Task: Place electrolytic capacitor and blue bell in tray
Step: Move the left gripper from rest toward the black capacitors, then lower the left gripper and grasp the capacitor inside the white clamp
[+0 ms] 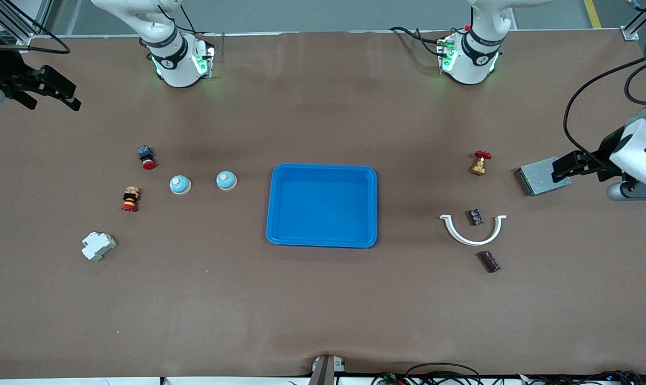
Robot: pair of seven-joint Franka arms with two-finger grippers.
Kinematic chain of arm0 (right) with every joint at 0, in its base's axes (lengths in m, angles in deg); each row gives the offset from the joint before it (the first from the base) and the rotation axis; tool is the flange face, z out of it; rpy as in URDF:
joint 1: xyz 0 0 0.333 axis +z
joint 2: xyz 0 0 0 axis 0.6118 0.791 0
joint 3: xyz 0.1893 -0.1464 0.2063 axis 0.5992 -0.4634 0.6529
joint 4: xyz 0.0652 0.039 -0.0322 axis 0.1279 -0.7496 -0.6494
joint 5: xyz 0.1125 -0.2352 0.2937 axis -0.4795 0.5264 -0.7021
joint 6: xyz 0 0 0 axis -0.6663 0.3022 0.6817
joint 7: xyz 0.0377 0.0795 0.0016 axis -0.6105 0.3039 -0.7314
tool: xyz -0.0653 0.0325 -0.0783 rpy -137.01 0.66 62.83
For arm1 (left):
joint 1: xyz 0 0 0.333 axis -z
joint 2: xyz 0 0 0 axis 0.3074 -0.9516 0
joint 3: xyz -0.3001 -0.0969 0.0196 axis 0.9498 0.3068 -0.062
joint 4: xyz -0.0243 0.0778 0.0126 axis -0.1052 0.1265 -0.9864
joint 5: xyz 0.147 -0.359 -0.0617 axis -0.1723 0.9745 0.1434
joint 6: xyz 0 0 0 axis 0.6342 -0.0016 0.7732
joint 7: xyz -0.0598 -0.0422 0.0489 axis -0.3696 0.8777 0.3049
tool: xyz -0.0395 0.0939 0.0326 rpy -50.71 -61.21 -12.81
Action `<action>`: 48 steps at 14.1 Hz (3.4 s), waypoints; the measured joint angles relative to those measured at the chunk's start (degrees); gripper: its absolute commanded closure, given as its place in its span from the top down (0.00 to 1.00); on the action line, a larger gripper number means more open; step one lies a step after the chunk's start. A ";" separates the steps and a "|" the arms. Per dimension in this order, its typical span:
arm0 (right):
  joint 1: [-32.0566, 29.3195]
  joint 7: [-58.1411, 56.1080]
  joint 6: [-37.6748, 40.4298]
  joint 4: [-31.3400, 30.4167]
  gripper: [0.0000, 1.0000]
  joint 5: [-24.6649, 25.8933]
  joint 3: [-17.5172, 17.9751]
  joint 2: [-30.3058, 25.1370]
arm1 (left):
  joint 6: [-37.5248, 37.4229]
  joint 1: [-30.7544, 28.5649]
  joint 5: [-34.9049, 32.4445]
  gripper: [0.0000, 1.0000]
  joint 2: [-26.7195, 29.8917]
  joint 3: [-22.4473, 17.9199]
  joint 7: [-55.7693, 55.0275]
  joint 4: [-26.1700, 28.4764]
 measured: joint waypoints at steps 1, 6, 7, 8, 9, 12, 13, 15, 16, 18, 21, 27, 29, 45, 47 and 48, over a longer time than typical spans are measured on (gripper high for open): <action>0.00 -0.31 -0.01 0.00 1.00 0.01 -0.01 -0.01 | 0.02 0.01 0.00 1.00 -0.99 0.00 0.00 0.05; 0.00 -0.63 -0.03 -0.01 1.00 0.01 -0.01 -0.01 | 0.73 0.23 0.00 1.00 -7.14 0.08 -4.54 0.39; 0.00 -0.65 -0.03 0.00 1.00 0.01 -0.01 -0.02 | 1.31 0.48 0.00 1.00 -8.25 0.21 -6.67 0.43; 0.00 -0.66 -0.03 -0.01 1.00 0.01 -0.01 -0.02 | 1.93 0.82 0.00 1.00 -9.27 0.39 -8.20 0.55; 0.00 -0.67 -0.03 -0.01 1.00 0.01 -0.01 -0.02 | 2.76 1.24 0.00 1.00 -10.09 0.57 -9.20 0.91; 0.00 -0.69 -0.03 -0.01 1.00 0.01 -0.01 -0.03 | 6.53 1.99 0.00 1.00 -10.92 0.66 -10.78 3.58; 0.00 -0.69 -0.03 -0.01 1.00 0.01 -0.01 -0.06 | 8.30 2.07 0.00 1.00 -10.94 0.66 -11.11 4.94; 0.00 -0.69 0.02 -0.01 1.00 0.01 -0.02 -0.11 | 11.49 2.19 0.00 1.00 -11.00 0.66 -11.42 7.89; 0.00 -0.69 0.07 -0.01 1.00 0.01 -0.03 -0.13 | 12.50 2.24 0.00 1.00 -11.15 0.67 -11.79 9.10; 0.00 -0.69 0.17 -0.01 1.00 0.01 -0.03 -0.16 | 13.97 2.53 0.00 1.00 -12.00 0.77 -12.47 10.39; 0.00 -0.69 0.24 -0.01 1.00 0.01 -0.04 -0.17 | 16.19 4.02 0.00 1.00 -14.32 0.87 -15.35 10.67; 0.00 -0.71 0.25 -0.03 1.00 0.01 -0.04 -0.17 | 21.78 4.52 0.00 1.00 -19.40 0.90 -18.06 10.48; 0.00 -0.72 0.39 -0.05 1.00 0.01 -0.01 -0.17 | 22.64 4.36 0.00 1.00 -21.22 0.86 -18.13 9.77; 0.01 -0.92 0.45 -0.25 1.00 0.01 0.11 -0.17 | 25.66 4.25 0.00 1.00 -27.15 0.88 -25.23 10.30; 0.01 -0.94 0.45 -0.25 1.00 0.01 0.13 -0.17 | 25.66 4.25 0.00 1.00 -27.18 0.88 -25.38 10.75; 0.01 -0.94 0.45 -0.25 1.00 0.01 0.14 -0.17 | 25.66 4.25 0.00 1.00 -27.19 0.88 -25.40 10.89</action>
